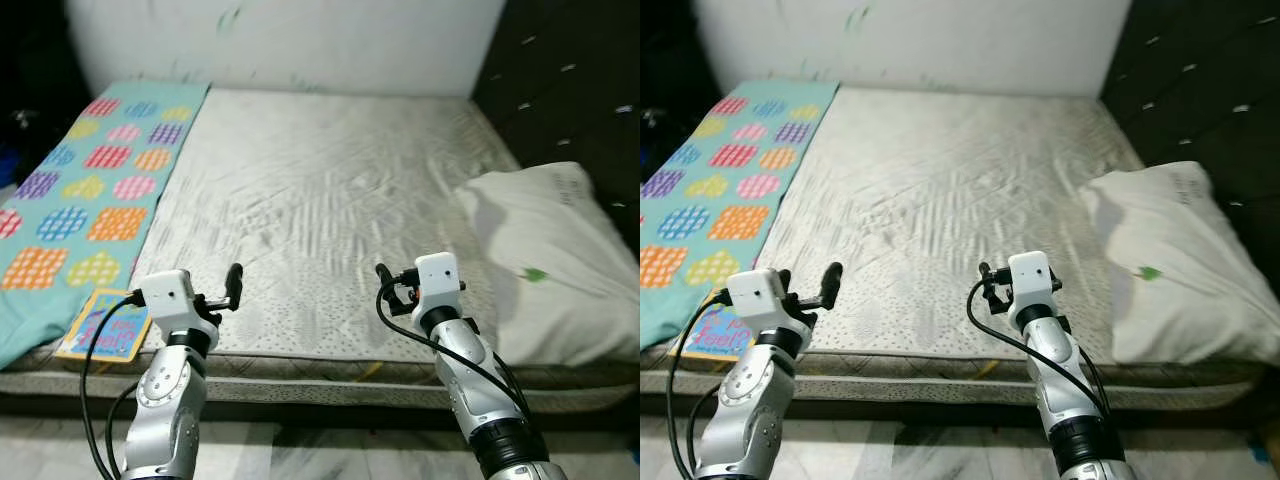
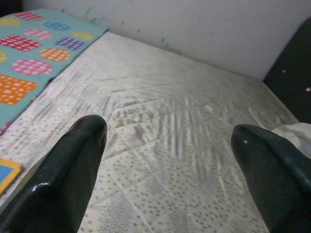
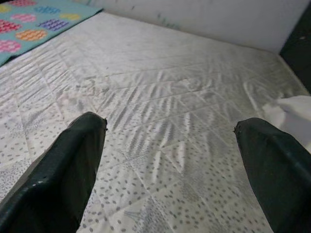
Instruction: Clean up the room
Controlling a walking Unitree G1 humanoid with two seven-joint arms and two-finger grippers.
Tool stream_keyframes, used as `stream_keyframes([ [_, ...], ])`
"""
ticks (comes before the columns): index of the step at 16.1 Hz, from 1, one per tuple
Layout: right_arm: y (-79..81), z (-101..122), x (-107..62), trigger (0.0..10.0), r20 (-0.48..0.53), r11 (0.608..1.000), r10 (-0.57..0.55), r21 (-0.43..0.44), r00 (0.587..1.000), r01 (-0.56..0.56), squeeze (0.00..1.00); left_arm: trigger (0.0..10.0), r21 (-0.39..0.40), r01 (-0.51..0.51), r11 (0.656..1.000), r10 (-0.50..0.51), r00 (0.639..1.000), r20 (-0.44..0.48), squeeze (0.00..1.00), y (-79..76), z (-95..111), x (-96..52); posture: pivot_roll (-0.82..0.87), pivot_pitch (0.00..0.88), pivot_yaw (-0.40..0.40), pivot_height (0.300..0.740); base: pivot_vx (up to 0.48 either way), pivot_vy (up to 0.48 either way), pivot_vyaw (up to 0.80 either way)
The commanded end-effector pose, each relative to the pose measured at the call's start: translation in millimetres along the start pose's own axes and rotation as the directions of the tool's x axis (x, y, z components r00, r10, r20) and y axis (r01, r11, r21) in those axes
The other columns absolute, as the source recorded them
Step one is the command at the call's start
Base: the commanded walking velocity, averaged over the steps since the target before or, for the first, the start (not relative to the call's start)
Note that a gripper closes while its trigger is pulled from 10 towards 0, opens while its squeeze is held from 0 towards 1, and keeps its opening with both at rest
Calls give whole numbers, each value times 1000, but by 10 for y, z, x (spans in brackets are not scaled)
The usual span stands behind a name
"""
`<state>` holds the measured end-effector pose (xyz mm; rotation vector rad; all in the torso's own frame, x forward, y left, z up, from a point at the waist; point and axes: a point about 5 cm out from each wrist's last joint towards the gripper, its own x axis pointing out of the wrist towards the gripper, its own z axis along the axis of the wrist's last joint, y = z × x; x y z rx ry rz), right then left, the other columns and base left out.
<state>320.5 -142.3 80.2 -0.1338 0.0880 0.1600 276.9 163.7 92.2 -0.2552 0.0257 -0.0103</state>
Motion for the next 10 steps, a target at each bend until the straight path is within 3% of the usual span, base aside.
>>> stream_keyframes([
  [1,-28,58,25,10000,16,1000,-17,2,1000,17,0,10000,7,7,1000,-7,1000,-4,0,-13,9,12,-118,0,-24,740,307,0,0],
  [10,-48,51,20,10000,13,1000,-24,3,1000,24,0,10000,9,5,1000,-5,1000,-14,0,-9,-2,13,-117,0,-22,740,307,0,0],
])
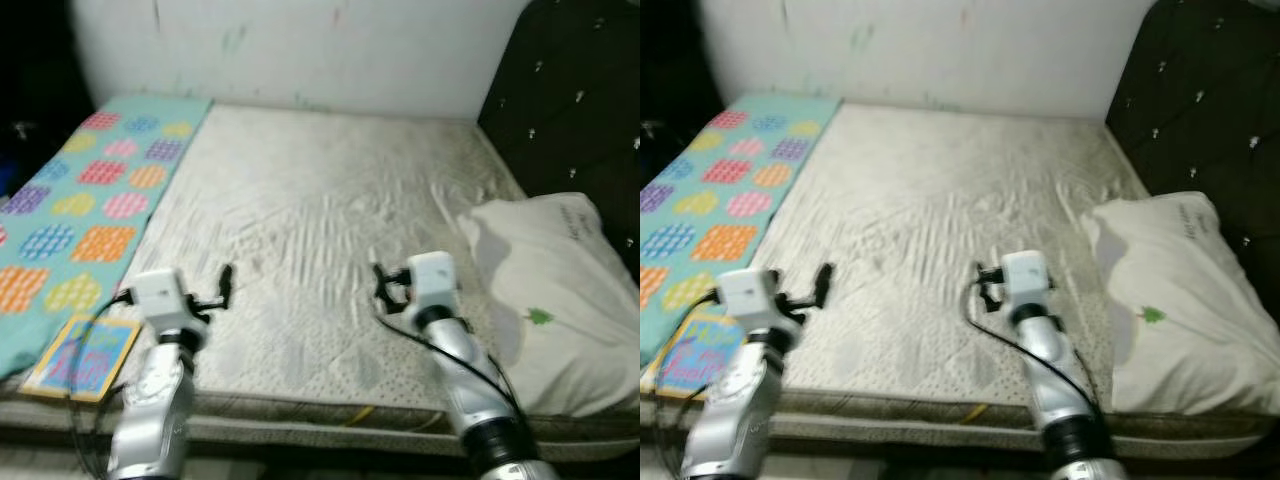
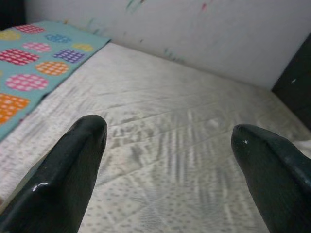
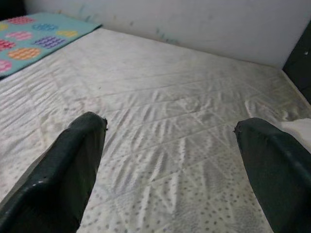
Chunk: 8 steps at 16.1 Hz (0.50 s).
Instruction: Clean up the room
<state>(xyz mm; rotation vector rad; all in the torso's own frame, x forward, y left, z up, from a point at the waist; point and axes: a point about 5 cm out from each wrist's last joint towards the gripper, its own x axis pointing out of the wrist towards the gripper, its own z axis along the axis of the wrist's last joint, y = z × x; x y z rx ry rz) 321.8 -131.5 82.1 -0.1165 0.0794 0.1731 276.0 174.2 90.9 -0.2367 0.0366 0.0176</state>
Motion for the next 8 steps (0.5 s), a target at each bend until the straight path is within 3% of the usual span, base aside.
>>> stream_keyframes([
  [1,-150,17,-11,10000,2,999,-38,-14,999,38,0,10000,-8,34,999,-34,999,-7,0,-117,-14,20,-117,0,-22,740,307,0,0],
  [5,-145,10,-17,10000,1,999,-34,-15,999,34,0,10000,-3,37,999,-37,999,-10,0,-119,-20,15,-117,0,-22,740,307,0,0],
  [8,-142,4,-18,10000,-2,999,-30,-13,1000,30,0,10000,-26,23,999,-23,1000,1,0,-126,-9,18,-115,0,-23,740,0,0,0],
])
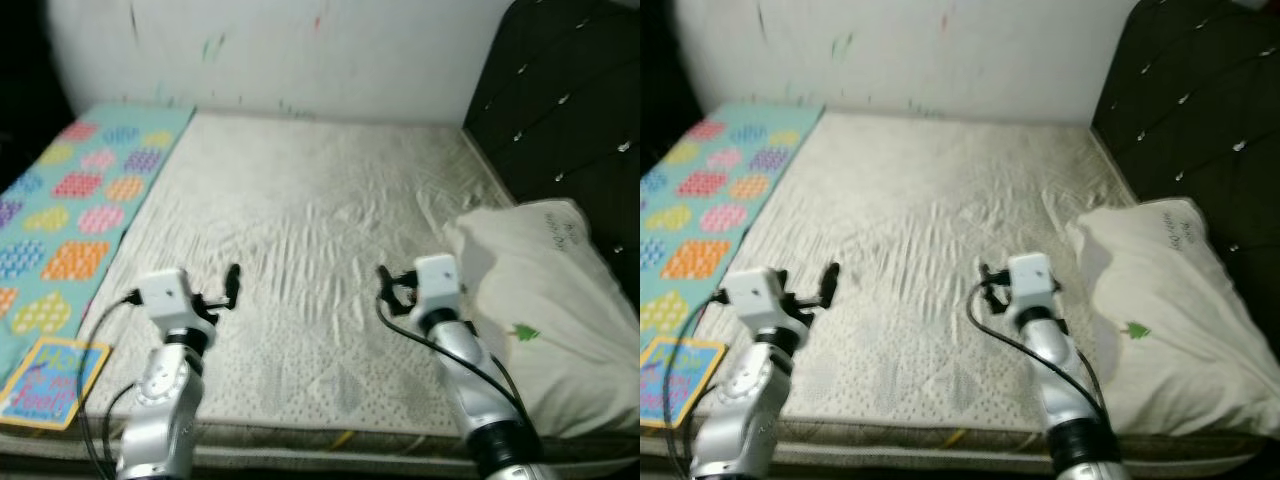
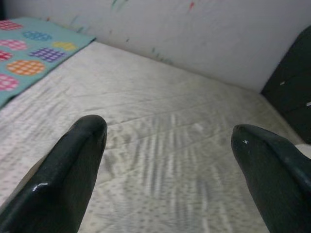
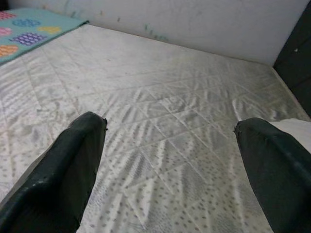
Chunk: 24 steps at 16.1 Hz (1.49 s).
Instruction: Clean up the room
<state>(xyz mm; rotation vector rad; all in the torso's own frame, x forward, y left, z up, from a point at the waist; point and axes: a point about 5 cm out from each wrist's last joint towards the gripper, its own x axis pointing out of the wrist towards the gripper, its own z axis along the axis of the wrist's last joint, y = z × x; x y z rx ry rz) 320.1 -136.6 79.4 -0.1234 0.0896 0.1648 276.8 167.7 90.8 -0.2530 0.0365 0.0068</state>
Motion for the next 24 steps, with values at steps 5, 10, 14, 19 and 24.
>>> stream_keyframes([
  [5,-92,32,7,10000,6,1000,-19,-10,1000,19,0,10000,-11,21,1000,-21,1000,-3,0,-73,-6,11,-114,0,-23,740,0,109,-80],
  [10,-93,31,3,10000,6,1000,-21,-7,1000,21,0,10000,-11,19,1000,-19,1000,-9,0,-72,-12,7,-115,0,-23,740,0,344,-80],
  [14,-94,32,5,10000,6,1000,-21,-5,1000,21,0,10000,-12,16,1000,-16,1000,-12,0,-70,-15,9,-115,0,-25,740,0,394,0],
  [19,-96,39,9,10000,6,1000,-23,-6,1000,23,0,10000,-13,12,1000,-12,1000,-15,0,-68,-16,15,-116,0,-25,740,0,412,0],
  [24,-95,40,13,10000,5,1000,-22,-7,1000,22,0,10000,-12,9,1000,-9,1000,-17,0,-63,-18,21,-117,0,-26,740,0,434,0],
])
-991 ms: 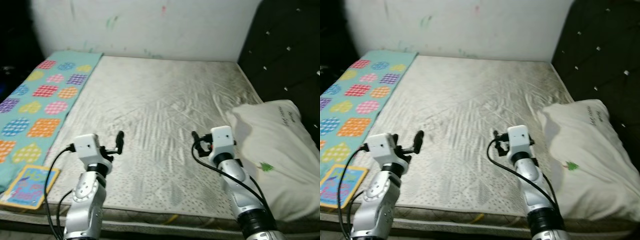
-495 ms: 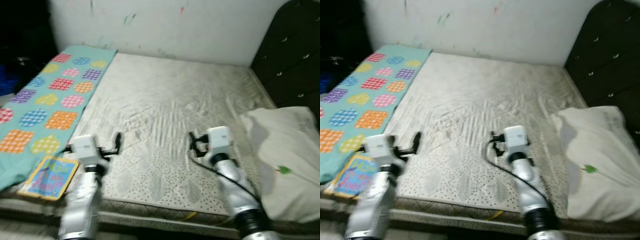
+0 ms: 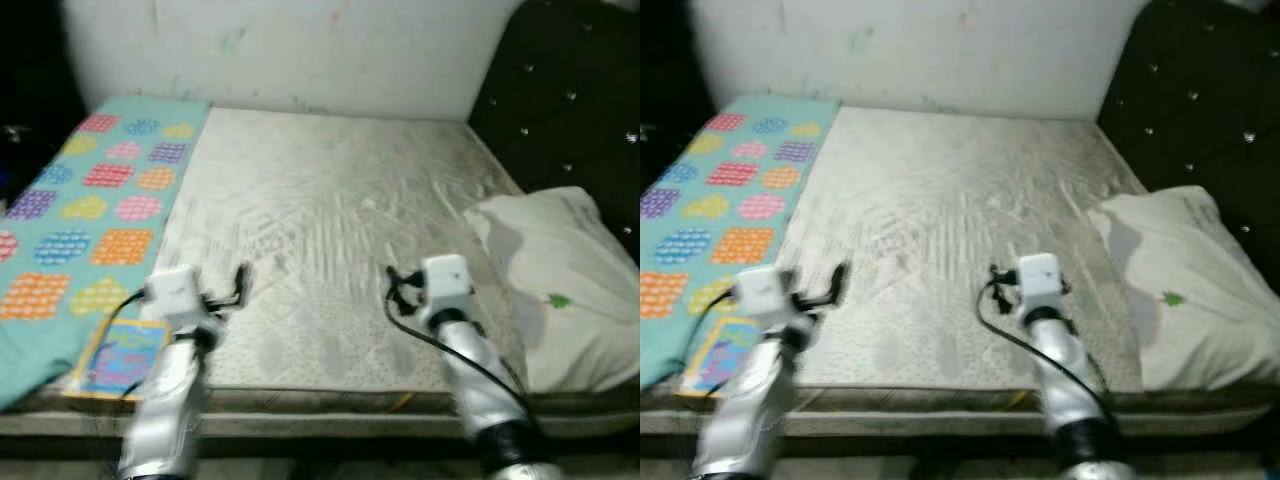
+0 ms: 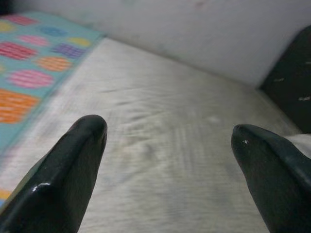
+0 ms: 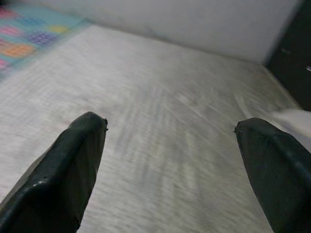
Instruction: Clean up the room
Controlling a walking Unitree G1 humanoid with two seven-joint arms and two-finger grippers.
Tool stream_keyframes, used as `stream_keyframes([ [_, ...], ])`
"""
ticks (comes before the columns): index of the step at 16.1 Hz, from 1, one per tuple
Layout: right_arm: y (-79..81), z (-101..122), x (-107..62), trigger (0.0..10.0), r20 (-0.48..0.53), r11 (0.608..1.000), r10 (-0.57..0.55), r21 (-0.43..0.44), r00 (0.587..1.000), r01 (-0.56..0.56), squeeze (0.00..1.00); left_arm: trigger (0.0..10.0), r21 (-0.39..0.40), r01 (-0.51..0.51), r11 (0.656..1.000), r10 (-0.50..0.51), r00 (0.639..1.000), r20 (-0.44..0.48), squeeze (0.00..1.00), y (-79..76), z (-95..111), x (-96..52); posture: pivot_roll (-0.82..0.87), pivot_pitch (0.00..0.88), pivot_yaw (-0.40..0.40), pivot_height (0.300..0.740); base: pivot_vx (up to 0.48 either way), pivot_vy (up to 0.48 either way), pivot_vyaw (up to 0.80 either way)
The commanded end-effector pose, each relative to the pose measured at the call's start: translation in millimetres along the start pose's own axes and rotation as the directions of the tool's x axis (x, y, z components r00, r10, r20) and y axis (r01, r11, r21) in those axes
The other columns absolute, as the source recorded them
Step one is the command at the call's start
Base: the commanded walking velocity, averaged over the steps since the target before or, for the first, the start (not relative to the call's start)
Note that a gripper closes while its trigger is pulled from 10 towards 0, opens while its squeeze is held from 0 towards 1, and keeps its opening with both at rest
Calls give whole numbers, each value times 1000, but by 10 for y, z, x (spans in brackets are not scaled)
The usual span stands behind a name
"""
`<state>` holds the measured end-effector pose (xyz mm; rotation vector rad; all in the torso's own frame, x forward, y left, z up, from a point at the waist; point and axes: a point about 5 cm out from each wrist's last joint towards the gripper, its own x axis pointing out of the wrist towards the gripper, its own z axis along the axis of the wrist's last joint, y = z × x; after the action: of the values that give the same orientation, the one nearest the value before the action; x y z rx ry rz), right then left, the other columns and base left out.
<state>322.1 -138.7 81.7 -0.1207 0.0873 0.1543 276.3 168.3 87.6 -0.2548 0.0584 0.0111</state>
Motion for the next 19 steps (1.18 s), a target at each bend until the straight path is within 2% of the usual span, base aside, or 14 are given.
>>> stream_keyframes([
  [1,-68,18,-1,10000,3,1000,-11,-10,1000,11,0,10000,-10,16,1000,-16,1000,4,0,-78,13,23,-117,0,-25,740,0,450,0],
  [16,-50,-2,0,10000,-11,1000,2,-13,1000,-2,0,10000,-8,5,1000,-5,1000,-1,0,-70,4,24,-116,0,-27,740,0,480,0],
  [19,-46,-7,-3,10000,-13,1000,7,-15,1000,-7,0,10000,-6,29,1000,-29,999,17,0,-94,21,14,-116,0,-26,740,0,0,0],
])
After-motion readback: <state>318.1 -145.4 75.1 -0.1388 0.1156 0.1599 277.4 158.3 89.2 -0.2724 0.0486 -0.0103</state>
